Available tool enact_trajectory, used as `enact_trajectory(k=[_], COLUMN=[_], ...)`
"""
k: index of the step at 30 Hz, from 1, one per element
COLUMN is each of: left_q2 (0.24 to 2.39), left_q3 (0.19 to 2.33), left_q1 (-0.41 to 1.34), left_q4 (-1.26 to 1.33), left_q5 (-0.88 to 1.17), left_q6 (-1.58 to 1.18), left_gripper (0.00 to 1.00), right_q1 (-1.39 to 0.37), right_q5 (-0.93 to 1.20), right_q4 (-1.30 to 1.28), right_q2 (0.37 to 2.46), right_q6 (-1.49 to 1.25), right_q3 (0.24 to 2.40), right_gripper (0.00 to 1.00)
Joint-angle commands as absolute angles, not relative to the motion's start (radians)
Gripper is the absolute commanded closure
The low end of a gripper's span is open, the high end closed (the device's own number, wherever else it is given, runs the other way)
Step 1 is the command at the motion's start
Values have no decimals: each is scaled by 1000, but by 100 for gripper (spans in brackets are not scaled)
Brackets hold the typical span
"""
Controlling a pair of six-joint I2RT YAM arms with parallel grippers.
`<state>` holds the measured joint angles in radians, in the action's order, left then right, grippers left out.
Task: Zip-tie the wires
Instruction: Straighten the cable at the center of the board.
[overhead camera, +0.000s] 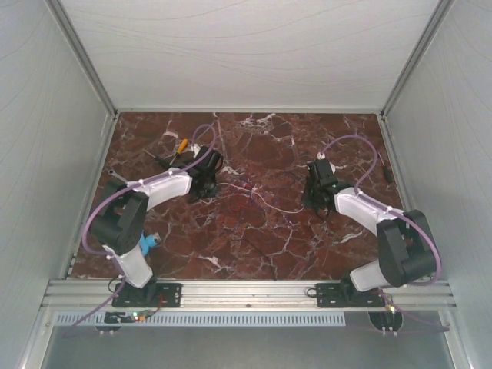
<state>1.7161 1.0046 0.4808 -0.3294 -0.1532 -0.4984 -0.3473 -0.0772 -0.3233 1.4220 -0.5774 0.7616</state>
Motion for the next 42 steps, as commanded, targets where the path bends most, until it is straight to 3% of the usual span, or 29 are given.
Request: enact_trajectory(k=[1,6,13,16,20,33,39,41,42], left_q2=[1781,1837,1842,1835,1817,1766,1742,1720,1709], left_q3=[1075,1111,1110,1108,1109,1129,1136,1138,1142], left_q1=[492,510,526,528,532,534,534,533,534], left_q4=[-370,-409,-428,-435,-444,-453,-454,-461,-469], left_q5=[-186,-198,-186,-157,-132,-151,-161,-178,-185], left_q6=[-469,-462,-453,-449,-448,-463,-467,-460,-451], left_gripper=[100,100,94,82,63,34,26,18,9], right_q1=[-344,-345,-348,-351,-352,-353,-352,-353,-354], right_q5=[-75,-69,-67,-67,-67,-111,-152,-151,-146], right_q4=[-271,-280,-293,-302,-309,-346,-378,-381,-380], right_q2=[1477,1528,1503,1487,1462,1374,1323,1290,1270], right_q6=[-575,-574,-565,-563,-561,-545,-523,-512,-505], right_q3=[804,819,817,815,813,843,858,853,848], right_gripper=[100,100,83,75,72,62,59,59,58])
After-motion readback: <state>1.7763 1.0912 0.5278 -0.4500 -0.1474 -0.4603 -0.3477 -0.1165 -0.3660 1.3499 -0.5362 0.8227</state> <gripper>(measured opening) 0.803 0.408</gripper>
